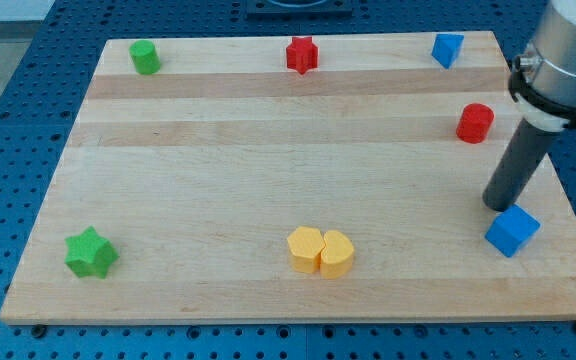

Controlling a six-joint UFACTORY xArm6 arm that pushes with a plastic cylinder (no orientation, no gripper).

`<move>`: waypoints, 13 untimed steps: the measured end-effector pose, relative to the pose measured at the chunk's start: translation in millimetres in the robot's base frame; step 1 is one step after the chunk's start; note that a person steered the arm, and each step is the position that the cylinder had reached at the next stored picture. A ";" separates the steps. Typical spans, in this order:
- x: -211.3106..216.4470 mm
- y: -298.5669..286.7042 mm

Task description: Push the green circle to the green star

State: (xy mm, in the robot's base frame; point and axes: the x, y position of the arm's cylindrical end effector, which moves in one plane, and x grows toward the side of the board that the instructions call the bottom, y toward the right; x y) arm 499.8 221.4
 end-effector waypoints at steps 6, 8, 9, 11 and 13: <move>23.2 5.2; -40.9 5.2; -67.5 5.2; -102.9 15.5; -133.9 17.7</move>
State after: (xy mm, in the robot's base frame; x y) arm 365.9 239.1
